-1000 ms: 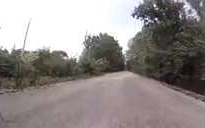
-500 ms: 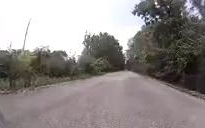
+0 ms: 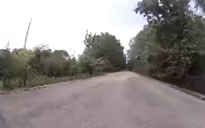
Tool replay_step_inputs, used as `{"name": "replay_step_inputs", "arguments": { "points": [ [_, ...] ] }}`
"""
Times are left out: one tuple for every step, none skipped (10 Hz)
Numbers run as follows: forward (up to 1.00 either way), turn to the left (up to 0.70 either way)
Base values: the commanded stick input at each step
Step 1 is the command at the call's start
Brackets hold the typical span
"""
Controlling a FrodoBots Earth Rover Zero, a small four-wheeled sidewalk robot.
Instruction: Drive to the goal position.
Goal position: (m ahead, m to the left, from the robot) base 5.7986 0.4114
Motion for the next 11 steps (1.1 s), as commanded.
{"name": "replay_step_inputs", "arguments": {
  "points": [
    [0.5, -0.44],
    [0.5, -0.08],
    [0.5, 0.0],
    [0.5, 0.0],
    [0.5, 0.0],
    [0.5, 0.0],
    [0.5, 0.0],
    [0.5, 0.0],
    [0.5, 0.0],
    [0.5, 0.0],
    [0.5, 0.0]
  ]
}}
